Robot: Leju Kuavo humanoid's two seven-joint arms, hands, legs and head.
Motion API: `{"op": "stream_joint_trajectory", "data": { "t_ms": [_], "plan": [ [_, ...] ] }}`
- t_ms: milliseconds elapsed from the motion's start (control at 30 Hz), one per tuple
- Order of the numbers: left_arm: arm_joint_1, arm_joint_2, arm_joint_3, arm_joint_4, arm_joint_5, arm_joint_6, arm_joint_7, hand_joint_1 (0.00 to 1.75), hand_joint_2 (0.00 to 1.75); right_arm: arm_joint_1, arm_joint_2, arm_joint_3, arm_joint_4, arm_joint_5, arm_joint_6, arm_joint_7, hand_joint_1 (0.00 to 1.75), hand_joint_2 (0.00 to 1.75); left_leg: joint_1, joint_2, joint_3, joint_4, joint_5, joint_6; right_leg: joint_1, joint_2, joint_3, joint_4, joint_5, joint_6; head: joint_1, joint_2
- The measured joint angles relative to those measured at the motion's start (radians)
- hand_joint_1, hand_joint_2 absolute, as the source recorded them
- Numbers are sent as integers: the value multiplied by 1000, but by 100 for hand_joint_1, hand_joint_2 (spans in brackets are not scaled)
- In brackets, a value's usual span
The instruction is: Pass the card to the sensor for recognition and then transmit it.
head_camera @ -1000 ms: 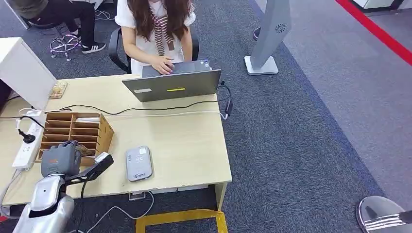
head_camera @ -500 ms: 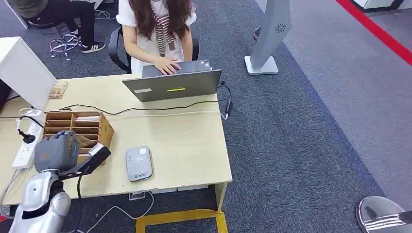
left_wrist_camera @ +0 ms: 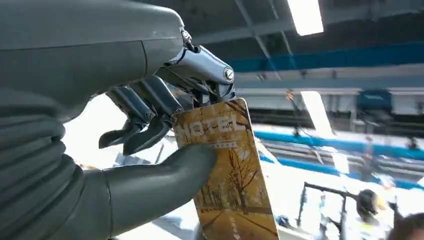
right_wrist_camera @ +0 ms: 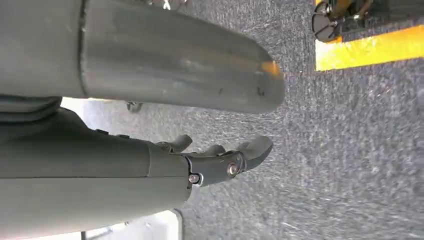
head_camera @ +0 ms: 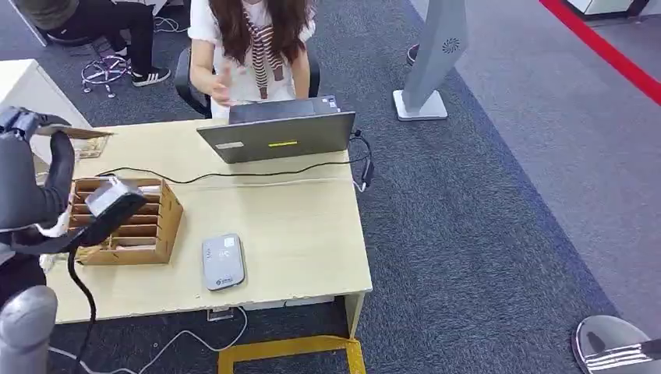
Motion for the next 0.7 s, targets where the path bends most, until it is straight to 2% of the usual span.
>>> {"op": "stream_joint_trajectory", "data": {
  "t_ms": [100, 233, 367, 500, 700],
  "plan": [
    [-119, -1, -3, 153, -86, 50, 34, 175, 175, -7, 0, 19, 0, 26, 12, -5, 0, 0, 0, 0, 0, 0, 2, 0, 0, 0, 0, 0, 1, 0, 0, 0],
    [-273, 0, -3, 457, -177, 161, 37, 175, 175, -14, 0, 43, 0, 39, 17, -8, 0, 0, 0, 1, 0, 0, 4, -2, 0, 1, 0, 1, 4, -1, 0, 0],
    [-366, -2, -3, 689, -206, 191, 51, 175, 175, -15, 0, 55, 0, 40, 18, -14, 0, 0, 0, 1, 0, 0, 4, -2, 0, 2, 0, 1, 4, -1, 0, 0],
    [-419, -4, -3, 840, -209, 202, 60, 175, 175, -17, 0, 66, 0, 42, 18, -8, 0, 0, 0, 1, 0, 0, 4, -2, 0, 2, -1, 1, 4, -1, 0, 0],
    [-449, -14, -3, 949, -211, 217, 61, 175, 175, -18, 0, 72, 0, 41, 16, 1, 0, 0, 0, 1, -1, 0, 4, -1, 0, 2, -1, 1, 4, -1, 0, 0]
  ]
}}
